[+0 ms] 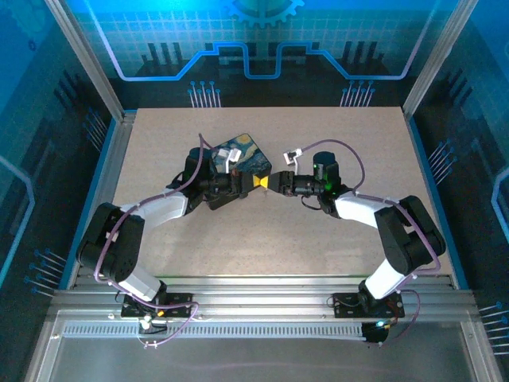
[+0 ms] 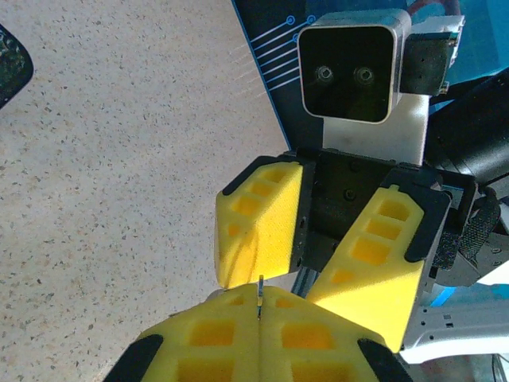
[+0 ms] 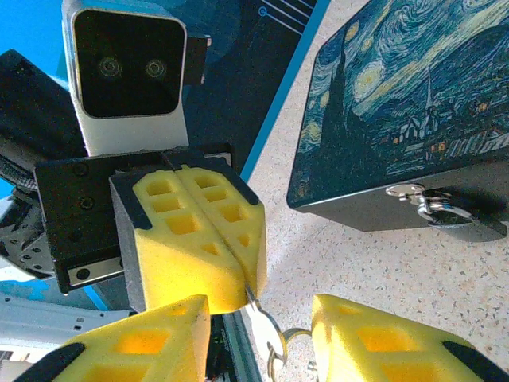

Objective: Unlock a padlock with a key

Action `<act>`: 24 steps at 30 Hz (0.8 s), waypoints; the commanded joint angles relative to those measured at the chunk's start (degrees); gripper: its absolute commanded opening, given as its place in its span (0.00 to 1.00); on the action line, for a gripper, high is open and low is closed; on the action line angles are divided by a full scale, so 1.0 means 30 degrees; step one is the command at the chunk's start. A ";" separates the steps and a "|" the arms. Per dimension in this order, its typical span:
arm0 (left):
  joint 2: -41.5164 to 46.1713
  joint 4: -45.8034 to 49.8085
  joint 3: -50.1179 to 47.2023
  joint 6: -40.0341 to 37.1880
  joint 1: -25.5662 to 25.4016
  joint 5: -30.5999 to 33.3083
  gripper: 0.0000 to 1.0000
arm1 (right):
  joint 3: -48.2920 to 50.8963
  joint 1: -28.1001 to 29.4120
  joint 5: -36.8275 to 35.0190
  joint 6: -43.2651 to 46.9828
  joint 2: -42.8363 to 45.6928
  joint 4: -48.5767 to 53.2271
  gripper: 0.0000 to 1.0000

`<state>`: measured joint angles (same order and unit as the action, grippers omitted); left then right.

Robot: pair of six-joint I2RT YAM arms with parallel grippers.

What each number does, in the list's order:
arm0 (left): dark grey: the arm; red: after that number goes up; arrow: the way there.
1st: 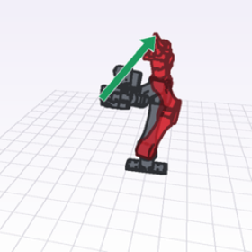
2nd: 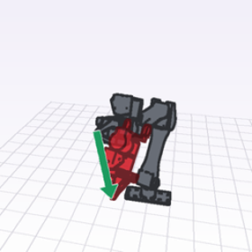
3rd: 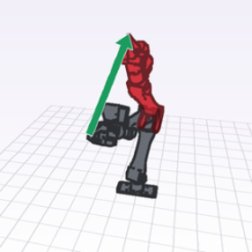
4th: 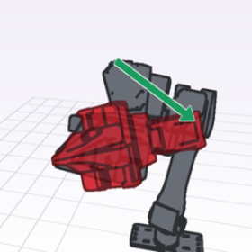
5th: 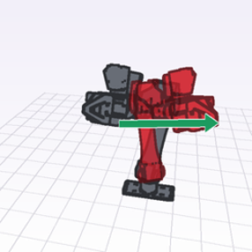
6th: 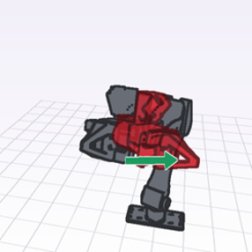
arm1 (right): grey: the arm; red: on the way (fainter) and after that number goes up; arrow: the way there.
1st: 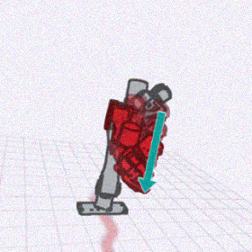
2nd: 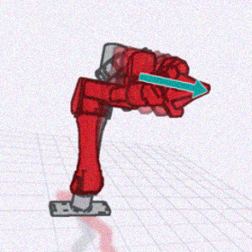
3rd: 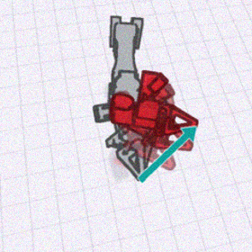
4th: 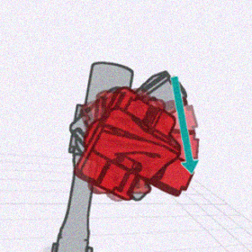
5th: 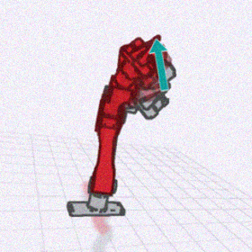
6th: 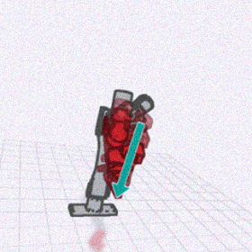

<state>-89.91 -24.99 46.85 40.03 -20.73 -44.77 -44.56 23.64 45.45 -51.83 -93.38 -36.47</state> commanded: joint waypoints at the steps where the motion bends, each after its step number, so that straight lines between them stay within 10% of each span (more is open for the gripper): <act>1: -0.0197 -0.0860 -0.0280 0.0323 0.0029 0.0128 0.00 | 0.0113 0.0311 0.0138 -0.0359 -0.0363 -0.1136 0.38; 24: -0.0471 -0.2902 -0.0916 0.1860 0.0436 0.0159 0.00 | 0.0233 0.0500 0.0340 -0.0719 -0.0672 -0.1999 0.26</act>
<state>-90.91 -31.24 45.08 45.06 -19.92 -44.56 -44.12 24.23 45.45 -53.41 -94.48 -39.29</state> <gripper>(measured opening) 0.038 0.265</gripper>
